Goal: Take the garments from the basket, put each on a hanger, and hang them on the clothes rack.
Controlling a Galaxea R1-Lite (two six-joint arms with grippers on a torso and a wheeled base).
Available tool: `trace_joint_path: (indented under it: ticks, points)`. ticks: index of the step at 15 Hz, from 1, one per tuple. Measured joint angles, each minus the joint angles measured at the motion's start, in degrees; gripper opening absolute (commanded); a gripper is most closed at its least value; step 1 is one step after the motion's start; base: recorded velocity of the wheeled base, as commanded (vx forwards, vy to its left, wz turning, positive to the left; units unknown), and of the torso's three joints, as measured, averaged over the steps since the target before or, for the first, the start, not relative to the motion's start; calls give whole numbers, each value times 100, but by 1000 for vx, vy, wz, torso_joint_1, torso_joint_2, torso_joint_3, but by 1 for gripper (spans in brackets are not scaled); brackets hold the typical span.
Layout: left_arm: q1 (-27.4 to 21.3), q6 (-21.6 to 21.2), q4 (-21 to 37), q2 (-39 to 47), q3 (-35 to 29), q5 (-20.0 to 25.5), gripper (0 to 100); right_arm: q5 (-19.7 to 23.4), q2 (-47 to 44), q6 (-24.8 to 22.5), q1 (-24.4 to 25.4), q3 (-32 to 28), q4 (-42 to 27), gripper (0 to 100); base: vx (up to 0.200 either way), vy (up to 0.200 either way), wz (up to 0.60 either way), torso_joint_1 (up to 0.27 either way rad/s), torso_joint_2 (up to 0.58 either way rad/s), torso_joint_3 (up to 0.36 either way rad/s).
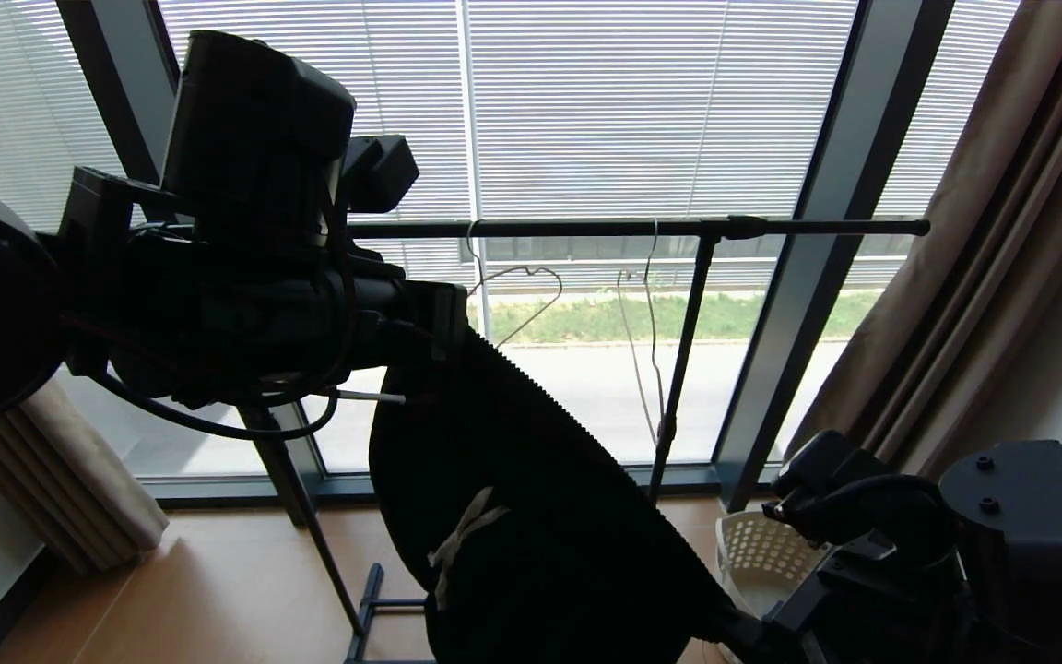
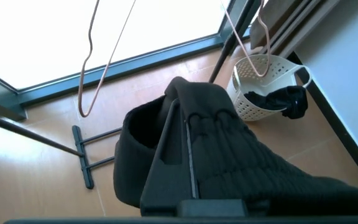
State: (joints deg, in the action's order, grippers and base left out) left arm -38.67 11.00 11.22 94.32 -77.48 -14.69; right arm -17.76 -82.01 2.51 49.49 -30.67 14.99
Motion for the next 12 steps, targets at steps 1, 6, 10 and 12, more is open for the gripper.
trace_joint_path:
  ticks: [1, 6, 10, 12]
  points:
    - [-5, -2, 11, 2, -71, -33, 0, 145, 91, -205, 50, 46, 13, 100, 0, 0, 0, 0, 0, 0]
    - [-9, 4, 6, 2, -101, -294, 0, 402, 419, -393, 328, 96, 440, 100, 0, 0, 0, 0, 0, 0]
    - [-107, 6, 5, 50, -11, -305, 0, 466, 425, -377, 332, 39, 778, 100, 0, 0, 0, 0, 0, 0]
    - [-173, 0, 2, 135, -20, -307, 0, 740, 371, -379, 315, -17, 897, 100, 0, 0, 0, 0, 0, 0]
